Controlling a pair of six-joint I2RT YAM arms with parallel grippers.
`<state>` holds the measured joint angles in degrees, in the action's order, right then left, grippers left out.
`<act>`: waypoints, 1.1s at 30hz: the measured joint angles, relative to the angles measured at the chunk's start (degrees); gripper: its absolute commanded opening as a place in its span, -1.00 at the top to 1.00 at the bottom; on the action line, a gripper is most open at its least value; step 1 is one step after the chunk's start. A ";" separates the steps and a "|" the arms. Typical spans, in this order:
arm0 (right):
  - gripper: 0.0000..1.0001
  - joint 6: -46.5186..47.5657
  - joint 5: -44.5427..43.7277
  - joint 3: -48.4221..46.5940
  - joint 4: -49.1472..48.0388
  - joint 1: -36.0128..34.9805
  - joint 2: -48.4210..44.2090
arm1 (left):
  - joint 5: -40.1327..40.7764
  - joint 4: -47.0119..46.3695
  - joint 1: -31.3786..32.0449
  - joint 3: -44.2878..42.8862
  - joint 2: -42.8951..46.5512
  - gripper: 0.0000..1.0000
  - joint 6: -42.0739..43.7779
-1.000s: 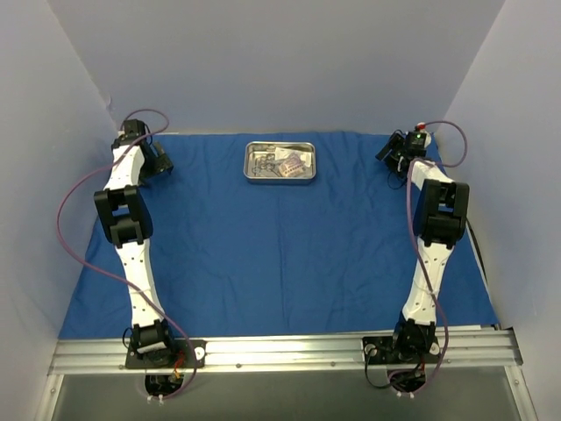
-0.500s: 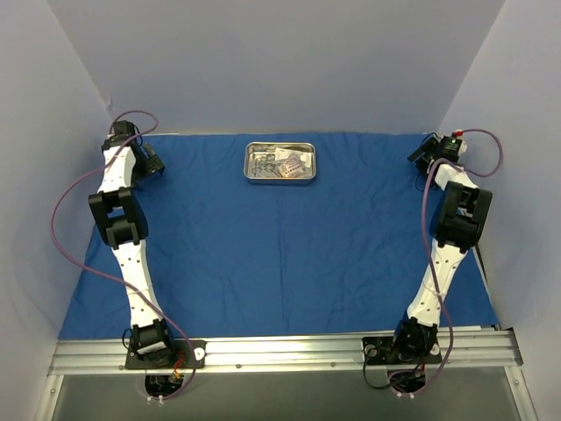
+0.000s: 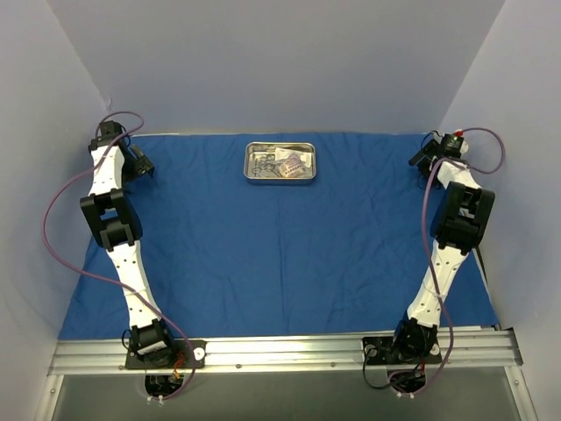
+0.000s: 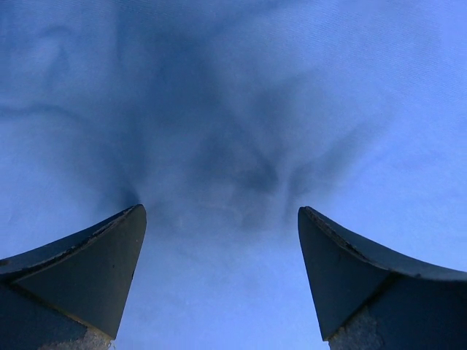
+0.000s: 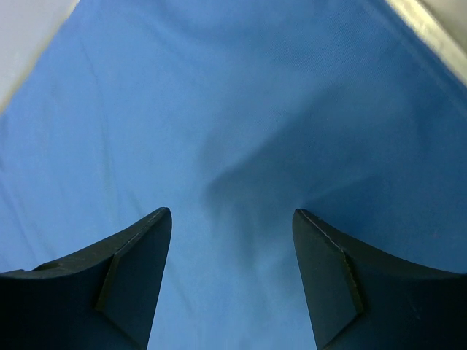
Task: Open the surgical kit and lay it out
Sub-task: Smooth out the surgical kit at the center of the board.
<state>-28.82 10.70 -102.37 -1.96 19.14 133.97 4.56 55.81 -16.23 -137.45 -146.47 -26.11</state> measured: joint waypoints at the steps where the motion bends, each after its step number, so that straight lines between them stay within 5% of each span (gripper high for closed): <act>1: -0.26 0.37 -0.39 0.66 0.57 -0.31 -0.79 | 0.00 0.42 0.07 -0.26 0.35 -0.88 -0.04; 9: -0.26 3.34 -3.48 9.09 3.13 -7.78 -12.74 | 1.20 1.25 4.90 2.60 10.97 -0.88 0.52; 18: -0.26 0.04 -4.33 34.53 1.95 -13.09 -33.44 | 2.19 -3.63 9.68 40.54 36.04 -0.90 -1.42; 25: -0.26 -3.04 -6.10 48.17 3.15 -11.13 -41.68 | 1.33 -6.40 7.98 58.45 38.95 -0.91 -2.99; 33: -0.25 -6.71 -6.80 56.54 2.45 -5.11 -43.36 | -0.11 -8.63 3.13 65.64 38.95 -0.91 -5.25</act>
<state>-35.53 3.90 -45.82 0.49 14.02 90.61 4.45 47.18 -13.10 -71.81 -107.53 -31.35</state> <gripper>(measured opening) 0.627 0.952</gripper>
